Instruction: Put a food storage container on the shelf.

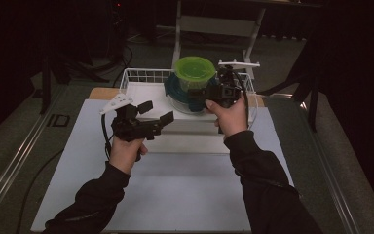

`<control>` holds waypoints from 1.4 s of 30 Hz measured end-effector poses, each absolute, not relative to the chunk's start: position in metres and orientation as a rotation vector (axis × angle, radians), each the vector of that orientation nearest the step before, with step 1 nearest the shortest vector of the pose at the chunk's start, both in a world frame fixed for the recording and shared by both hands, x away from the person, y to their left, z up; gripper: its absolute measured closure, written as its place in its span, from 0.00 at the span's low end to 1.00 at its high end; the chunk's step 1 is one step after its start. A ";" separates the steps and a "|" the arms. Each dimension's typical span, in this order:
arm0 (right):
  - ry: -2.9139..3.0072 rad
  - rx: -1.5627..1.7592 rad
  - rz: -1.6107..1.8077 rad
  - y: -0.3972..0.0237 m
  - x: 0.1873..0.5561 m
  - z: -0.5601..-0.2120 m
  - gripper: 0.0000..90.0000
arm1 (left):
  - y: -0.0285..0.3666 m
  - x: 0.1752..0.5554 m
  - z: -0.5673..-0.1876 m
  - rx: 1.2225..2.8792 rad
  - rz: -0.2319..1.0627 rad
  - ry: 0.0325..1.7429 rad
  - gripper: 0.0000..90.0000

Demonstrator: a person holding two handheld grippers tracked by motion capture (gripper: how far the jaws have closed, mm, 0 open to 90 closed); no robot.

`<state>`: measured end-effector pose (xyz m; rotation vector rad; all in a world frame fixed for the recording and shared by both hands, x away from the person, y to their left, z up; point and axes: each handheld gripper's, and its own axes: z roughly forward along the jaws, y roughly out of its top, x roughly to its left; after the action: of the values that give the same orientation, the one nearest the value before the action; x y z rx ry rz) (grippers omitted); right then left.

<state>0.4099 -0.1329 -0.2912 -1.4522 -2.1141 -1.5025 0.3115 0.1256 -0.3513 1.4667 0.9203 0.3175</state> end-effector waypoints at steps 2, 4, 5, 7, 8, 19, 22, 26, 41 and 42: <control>-2.115 -1.464 -1.511 -0.129 0.412 -0.291 0.99 | 0.123 0.309 -0.355 1.488 0.325 0.912 0.08; -2.115 -1.474 -1.516 -0.126 0.414 -0.291 0.99 | 0.120 0.306 -0.357 1.508 0.337 0.899 0.08; -2.112 -1.479 -1.518 -0.126 0.415 -0.291 0.99 | 0.118 0.305 -0.358 1.518 0.340 0.890 0.08; -2.105 -1.486 -1.516 -0.125 0.417 -0.292 0.98 | 0.116 0.305 -0.360 1.527 0.327 0.884 0.08; -2.098 -1.482 -1.516 -0.125 0.417 -0.292 0.98 | 0.116 0.305 -0.361 1.528 0.323 0.877 0.08; -2.149 -1.342 -1.594 -0.130 0.386 -0.289 0.68 | 0.120 0.294 -0.355 1.492 0.302 0.830 0.05; -2.168 -1.294 -1.638 -0.136 0.374 -0.290 0.54 | 0.121 0.287 -0.352 1.505 0.323 0.823 0.00; -2.214 -1.249 -1.692 -0.143 0.357 -0.296 0.39 | 0.123 0.281 -0.349 1.508 0.307 0.792 0.00; -2.397 -1.080 -1.774 -0.167 0.308 -0.344 0.18 | 0.125 0.254 -0.362 1.590 0.291 0.696 0.00; -2.410 -1.077 -1.778 -0.169 0.305 -0.348 0.18 | 0.126 0.252 -0.364 1.589 0.289 0.696 0.00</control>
<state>0.3055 -0.1694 -0.3482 -1.0768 -2.4098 -1.7775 0.2522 0.1258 -0.3643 1.5888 0.6958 0.2887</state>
